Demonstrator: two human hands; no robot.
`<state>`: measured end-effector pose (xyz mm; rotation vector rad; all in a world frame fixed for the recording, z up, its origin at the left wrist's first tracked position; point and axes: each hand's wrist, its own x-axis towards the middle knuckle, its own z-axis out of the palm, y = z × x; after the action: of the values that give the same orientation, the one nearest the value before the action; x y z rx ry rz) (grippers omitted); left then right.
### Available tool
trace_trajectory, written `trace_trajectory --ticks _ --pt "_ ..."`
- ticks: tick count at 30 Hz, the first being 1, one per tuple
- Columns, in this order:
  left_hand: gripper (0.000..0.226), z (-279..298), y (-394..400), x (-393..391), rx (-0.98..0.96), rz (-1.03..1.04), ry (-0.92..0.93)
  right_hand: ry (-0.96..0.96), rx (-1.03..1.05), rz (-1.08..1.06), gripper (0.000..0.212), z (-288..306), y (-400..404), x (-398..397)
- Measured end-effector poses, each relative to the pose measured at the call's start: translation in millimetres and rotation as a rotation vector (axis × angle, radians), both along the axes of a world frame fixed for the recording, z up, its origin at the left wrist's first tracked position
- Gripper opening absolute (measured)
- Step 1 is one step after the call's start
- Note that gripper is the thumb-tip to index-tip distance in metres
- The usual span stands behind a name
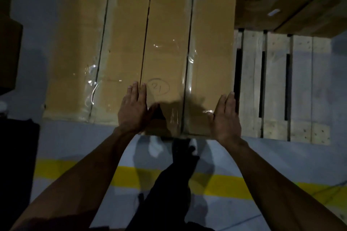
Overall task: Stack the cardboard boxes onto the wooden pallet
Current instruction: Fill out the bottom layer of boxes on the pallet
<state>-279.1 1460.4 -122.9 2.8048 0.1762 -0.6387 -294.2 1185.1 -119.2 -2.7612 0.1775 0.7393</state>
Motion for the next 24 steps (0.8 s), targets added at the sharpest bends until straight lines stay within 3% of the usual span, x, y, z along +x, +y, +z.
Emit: trace_trajectory --ticks 4,12,24 --pt "0.09 3.0 13.9 -45.8 -0.018 -0.086 0.022 0.011 -0.015 0.097 0.079 1.0 -4.4 -36.8" --pt "0.096 -1.6 29.9 -79.4 0.12 -0.289 0.008 0.06 -0.017 0.139 0.108 1.2 -7.8 -65.9" --pt "0.075 -5.0 29.2 -82.0 0.26 -0.405 -0.102 -0.048 -0.041 0.094 0.091 -11.2 3.0 -71.3"
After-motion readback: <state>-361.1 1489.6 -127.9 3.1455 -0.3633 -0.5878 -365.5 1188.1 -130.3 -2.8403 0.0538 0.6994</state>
